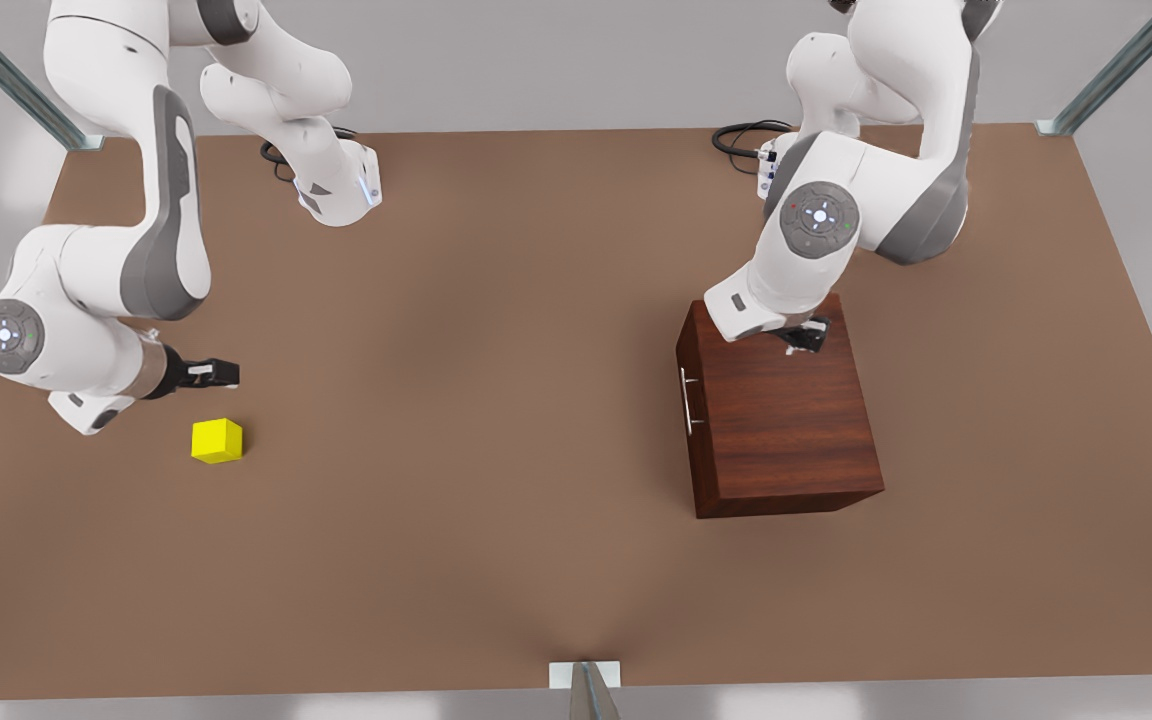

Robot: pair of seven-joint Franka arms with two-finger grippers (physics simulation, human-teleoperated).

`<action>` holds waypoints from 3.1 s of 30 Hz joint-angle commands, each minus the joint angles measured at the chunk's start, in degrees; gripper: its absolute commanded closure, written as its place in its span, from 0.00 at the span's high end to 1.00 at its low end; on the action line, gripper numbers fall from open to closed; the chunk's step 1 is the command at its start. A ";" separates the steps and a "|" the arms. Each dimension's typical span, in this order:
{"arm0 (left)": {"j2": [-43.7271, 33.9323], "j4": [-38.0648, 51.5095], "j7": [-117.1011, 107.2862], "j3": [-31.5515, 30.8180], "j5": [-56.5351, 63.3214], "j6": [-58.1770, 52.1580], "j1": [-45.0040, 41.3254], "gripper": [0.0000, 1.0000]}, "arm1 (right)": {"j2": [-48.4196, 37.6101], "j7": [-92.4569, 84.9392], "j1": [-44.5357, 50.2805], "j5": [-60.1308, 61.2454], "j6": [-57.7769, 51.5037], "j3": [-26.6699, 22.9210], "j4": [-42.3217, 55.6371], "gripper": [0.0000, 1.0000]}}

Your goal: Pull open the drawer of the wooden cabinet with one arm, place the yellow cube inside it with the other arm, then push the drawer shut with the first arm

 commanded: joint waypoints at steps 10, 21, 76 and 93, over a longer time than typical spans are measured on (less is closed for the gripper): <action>13.78 2.77 -50.06 -1.67 5.86 8.38 -10.15 1.00 | 2.83 1.28 -5.24 2.19 -0.11 -0.99 1.11 1.00; 18.70 -0.05 -57.54 -1.23 14.91 16.56 -9.79 1.00 | -2.96 68.08 -5.41 -1.14 14.29 -2.40 -4.23 1.00; 25.03 2.77 -57.97 -2.63 18.34 22.09 -13.75 1.00 | 12.76 74.59 -10.95 1.14 49.99 -1.70 -23.67 1.00; 25.47 3.64 -55.60 -2.90 18.34 23.41 -14.80 1.00 | 14.96 72.92 -13.15 -3.61 50.25 0.50 -24.90 1.00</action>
